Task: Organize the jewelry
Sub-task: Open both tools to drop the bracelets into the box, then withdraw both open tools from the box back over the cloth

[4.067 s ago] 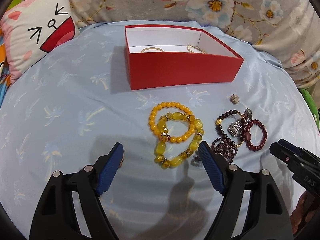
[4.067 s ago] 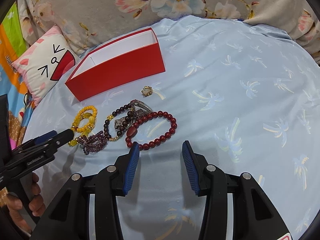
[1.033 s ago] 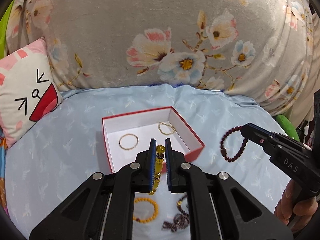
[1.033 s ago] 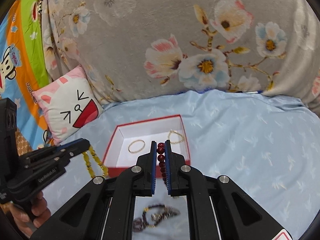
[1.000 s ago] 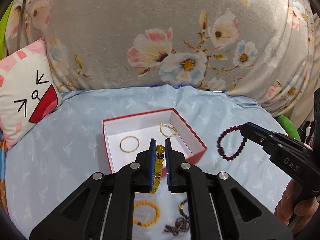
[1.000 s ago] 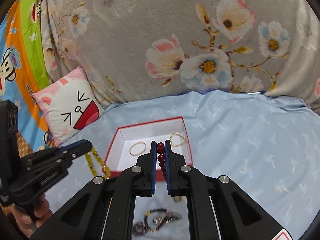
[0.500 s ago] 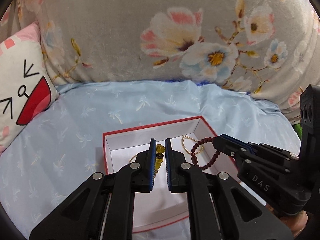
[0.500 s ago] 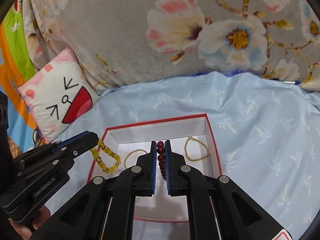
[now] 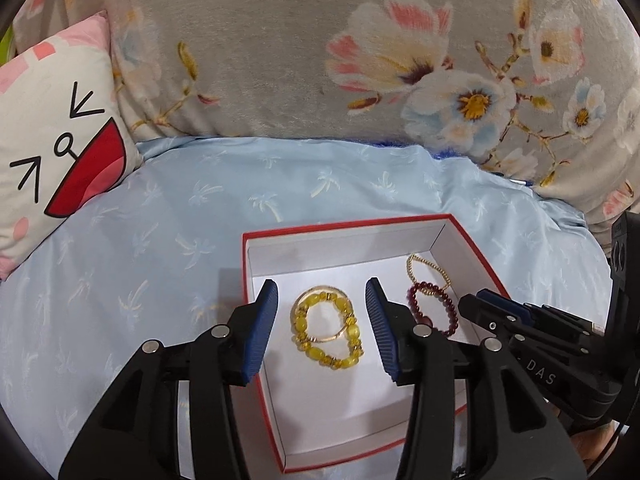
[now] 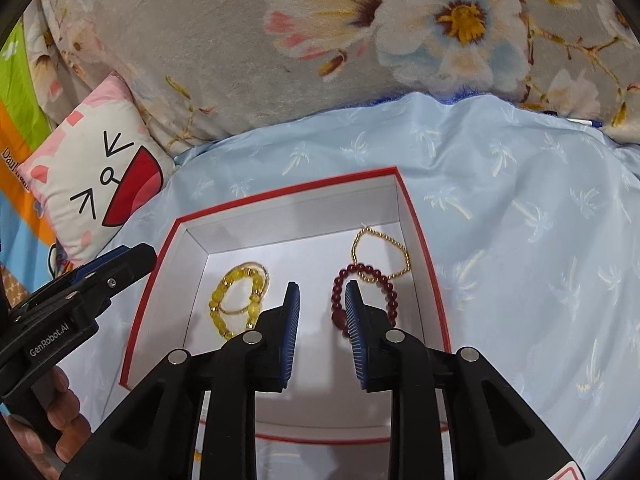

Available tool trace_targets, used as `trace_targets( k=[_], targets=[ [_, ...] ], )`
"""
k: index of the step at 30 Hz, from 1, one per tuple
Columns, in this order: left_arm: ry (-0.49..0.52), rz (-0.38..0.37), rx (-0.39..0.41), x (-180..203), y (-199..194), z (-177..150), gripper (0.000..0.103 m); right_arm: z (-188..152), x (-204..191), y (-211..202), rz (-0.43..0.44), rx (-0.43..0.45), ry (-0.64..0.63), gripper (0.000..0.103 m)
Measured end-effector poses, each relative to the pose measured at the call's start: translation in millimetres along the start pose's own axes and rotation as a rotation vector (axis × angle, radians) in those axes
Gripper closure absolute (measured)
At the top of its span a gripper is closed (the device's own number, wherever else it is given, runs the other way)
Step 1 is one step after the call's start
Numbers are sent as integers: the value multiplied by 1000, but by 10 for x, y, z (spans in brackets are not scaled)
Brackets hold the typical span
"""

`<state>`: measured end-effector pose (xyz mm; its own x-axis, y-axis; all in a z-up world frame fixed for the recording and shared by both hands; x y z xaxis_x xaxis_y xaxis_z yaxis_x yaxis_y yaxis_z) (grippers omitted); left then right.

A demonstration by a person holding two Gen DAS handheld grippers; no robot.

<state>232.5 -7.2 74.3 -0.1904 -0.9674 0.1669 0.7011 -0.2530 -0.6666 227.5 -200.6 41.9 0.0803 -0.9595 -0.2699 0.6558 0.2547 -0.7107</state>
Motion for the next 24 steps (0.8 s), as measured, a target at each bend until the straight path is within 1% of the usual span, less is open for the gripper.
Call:
trace_targets(
  k=[7,8,12,14,18,21,24],
  targets=[
    [26,19,-15,10,-106,-290,59,-291,-23,-62,-35,-18,-29,80],
    [24,18,-21,7,-106,-329,59,-319,-25,-84,-47,-10,-37,84],
    [17,21,-48,-28,-96,-478,59,-412,-25,-177,-81,-10,-43,87],
    [19,6,-52,-23,-118,-545,59,-482,-19,-235,-75,-2,-36,88],
    [38,10,-61,30,-139,-658,59,-621,-41,-349,-76,5,-21,88],
    [50,16,-52,56,-178,-711,59,-710,-53,-422,-74,10,-10,88],
    [58,28,-48,76,-190,-735,58,-709,-69,-426,-84,8,-19,87]
  ],
)
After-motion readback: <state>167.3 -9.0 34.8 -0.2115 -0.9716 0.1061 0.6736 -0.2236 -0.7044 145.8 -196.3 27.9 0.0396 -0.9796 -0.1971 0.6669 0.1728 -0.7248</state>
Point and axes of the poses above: each gripper's, at about its wrist camera, not at the fingertips, and y roughly the way its jaws point, x to its right, z to its top, the point moved 2 cm from there along y, roughly the way its jaws point, and after that the axes turned 3 degrees about -y, right-handed, at the moved point
